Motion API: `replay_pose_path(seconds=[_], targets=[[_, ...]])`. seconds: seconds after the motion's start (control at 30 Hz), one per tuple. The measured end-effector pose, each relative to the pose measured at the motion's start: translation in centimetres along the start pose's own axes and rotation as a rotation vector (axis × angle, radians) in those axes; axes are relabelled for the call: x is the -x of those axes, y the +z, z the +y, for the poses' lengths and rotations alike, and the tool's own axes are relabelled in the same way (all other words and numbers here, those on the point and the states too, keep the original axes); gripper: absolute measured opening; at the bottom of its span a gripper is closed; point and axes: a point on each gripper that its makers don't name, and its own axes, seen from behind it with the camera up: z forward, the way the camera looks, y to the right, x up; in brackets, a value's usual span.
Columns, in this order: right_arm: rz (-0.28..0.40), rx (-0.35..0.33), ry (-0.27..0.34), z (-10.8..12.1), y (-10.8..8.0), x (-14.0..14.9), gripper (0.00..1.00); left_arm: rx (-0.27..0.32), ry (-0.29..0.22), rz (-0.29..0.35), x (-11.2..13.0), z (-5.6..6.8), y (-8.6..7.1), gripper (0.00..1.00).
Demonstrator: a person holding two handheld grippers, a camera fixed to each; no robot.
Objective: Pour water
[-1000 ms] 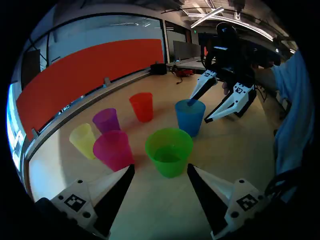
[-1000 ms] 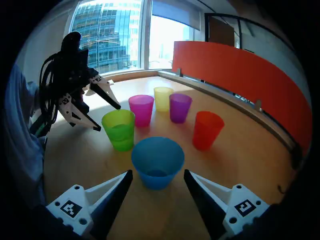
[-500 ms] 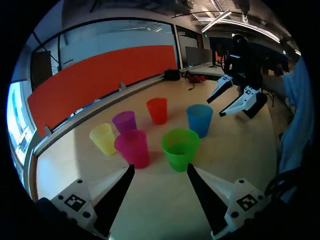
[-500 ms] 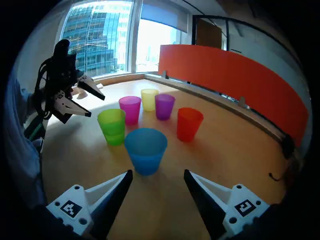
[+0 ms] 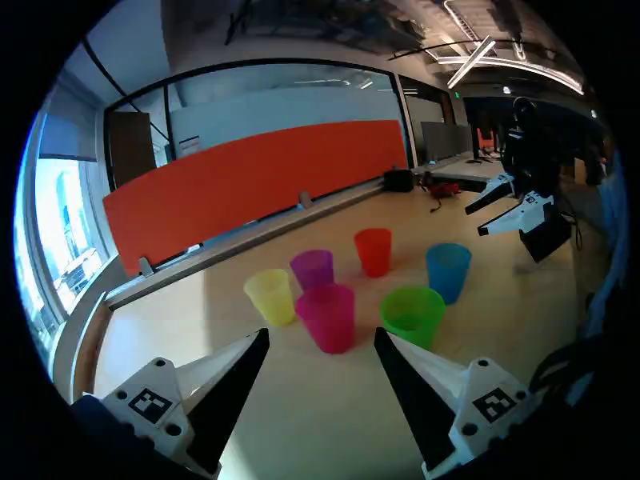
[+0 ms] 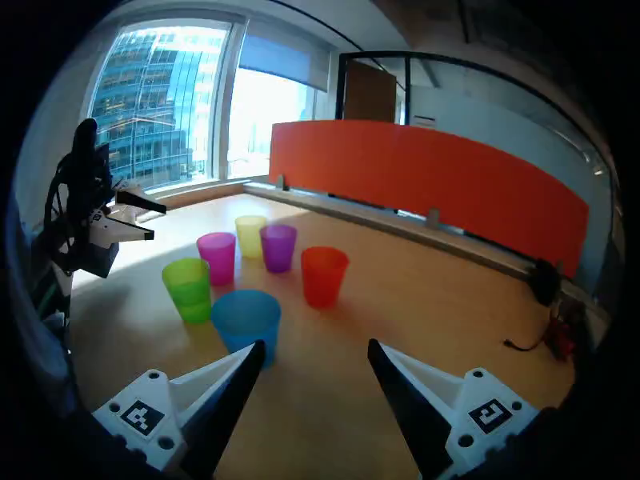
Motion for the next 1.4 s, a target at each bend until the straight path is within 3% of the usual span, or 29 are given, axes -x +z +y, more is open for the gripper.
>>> replay_pose_path(seconds=[0.3, 0.8, 1.0, 1.4], targets=[[0.121, 0.128, 0.029, 2.3, 0.0, -3.6, 0.99, -0.147, -0.038, 0.093, -2.0, -3.2, -0.6, 0.98], [0.328, 0.373, 0.090, 7.3, -0.9, -8.8, 0.99, -0.300, -0.116, 0.243, -5.8, -6.7, -1.7, 0.98], [0.395, 0.485, 0.113, 9.2, -2.4, -10.2, 0.99, -0.351, -0.137, 0.310, -7.6, -7.6, -2.5, 0.98], [0.470, 0.627, 0.158, 10.3, -4.9, -11.0, 0.99, -0.426, -0.188, 0.374, -9.2, -9.0, -3.3, 0.98]])
